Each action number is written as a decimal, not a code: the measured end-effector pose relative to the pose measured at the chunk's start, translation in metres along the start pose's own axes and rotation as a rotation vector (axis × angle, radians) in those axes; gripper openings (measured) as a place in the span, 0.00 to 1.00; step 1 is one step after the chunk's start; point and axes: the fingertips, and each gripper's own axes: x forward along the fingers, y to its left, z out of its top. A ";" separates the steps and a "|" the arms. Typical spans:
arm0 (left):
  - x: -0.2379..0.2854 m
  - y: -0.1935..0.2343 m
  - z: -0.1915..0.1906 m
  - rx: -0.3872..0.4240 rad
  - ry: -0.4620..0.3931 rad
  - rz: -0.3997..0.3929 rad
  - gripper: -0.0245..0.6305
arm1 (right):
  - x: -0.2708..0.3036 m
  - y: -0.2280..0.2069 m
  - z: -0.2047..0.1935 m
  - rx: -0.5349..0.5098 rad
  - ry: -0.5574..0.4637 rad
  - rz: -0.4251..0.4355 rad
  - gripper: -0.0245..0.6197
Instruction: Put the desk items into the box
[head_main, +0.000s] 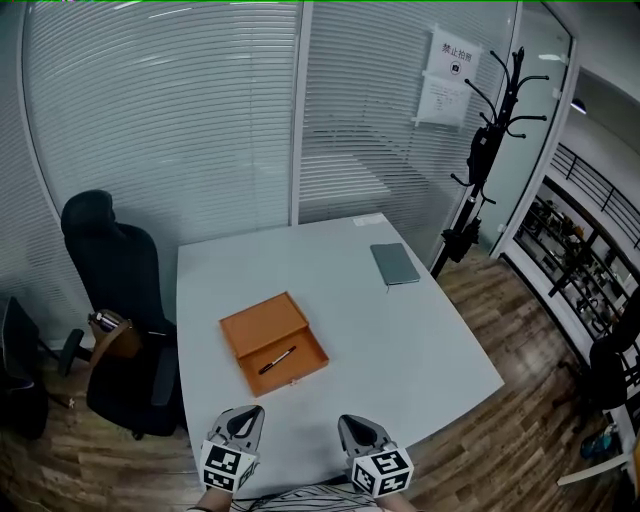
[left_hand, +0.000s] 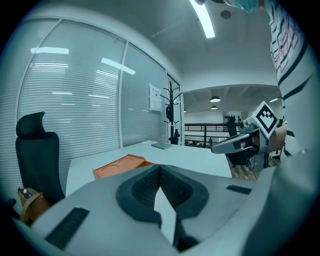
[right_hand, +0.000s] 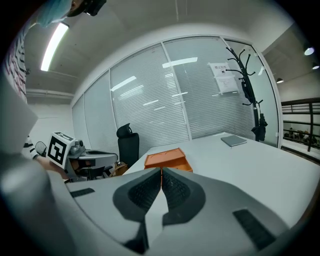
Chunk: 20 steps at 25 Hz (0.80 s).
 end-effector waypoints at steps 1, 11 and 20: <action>-0.006 -0.001 -0.002 -0.011 -0.005 0.007 0.07 | 0.000 0.003 -0.001 -0.002 0.000 0.006 0.08; -0.048 -0.008 -0.020 -0.067 -0.029 0.075 0.07 | 0.007 0.030 -0.012 -0.071 0.026 0.077 0.08; -0.073 0.000 -0.025 -0.091 -0.057 0.171 0.07 | 0.013 0.041 -0.009 -0.122 0.033 0.118 0.08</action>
